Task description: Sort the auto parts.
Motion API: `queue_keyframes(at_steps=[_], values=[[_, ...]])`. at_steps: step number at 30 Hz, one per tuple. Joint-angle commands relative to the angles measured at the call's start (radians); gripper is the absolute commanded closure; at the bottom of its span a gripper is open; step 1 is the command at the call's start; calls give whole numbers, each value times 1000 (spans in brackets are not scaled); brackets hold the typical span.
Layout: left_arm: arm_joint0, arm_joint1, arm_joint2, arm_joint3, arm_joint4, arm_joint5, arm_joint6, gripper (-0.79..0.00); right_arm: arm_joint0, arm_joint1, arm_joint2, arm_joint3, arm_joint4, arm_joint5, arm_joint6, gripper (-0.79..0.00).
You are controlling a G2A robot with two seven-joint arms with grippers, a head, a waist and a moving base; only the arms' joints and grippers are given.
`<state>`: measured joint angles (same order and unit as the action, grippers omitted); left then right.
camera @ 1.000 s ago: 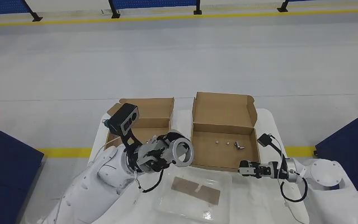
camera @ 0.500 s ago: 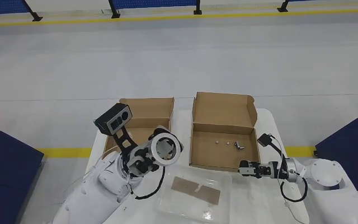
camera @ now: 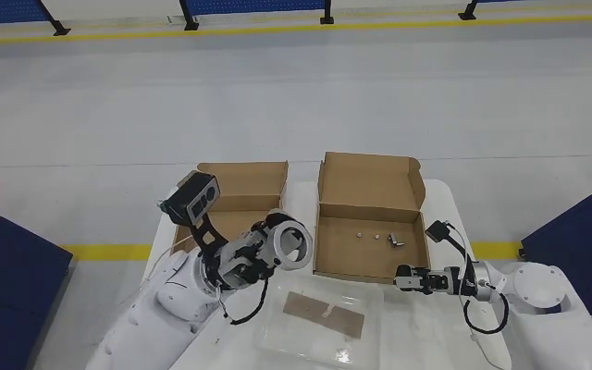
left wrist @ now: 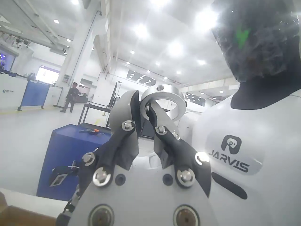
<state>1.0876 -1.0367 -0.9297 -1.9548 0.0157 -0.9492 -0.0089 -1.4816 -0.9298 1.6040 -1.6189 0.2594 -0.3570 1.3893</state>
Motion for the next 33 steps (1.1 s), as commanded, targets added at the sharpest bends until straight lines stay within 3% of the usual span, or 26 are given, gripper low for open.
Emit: queue_keyframes(at_steps=[1,7,9,17,22,24,28,33], values=[[3,-6,5,-2,-23,-17,10,0,0,0,0,0,0,0,0,-785],[13,-16,5,-18,-45,-23,-10,0,0,0,0,0,0,0,0,-785],[20,-20,20,-29,-103,-63,-6,0,0,0,0,0,0,0,0,-785],[-5,-34,39,-44,-320,-63,-105,0,0,0,0,0,0,0,0,-785],[0,-39,-6,18,-235,-55,-188,0,0,0,0,0,0,0,0,-785],[2,-39,-30,25,-137,4,-218,0,0,0,0,0,0,0,0,-785],[24,-46,-41,4,-44,59,-196,0,0,0,0,0,0,0,0,-785],[34,-59,-21,-5,-70,35,-167,0,0,0,0,0,0,0,0,-785]])
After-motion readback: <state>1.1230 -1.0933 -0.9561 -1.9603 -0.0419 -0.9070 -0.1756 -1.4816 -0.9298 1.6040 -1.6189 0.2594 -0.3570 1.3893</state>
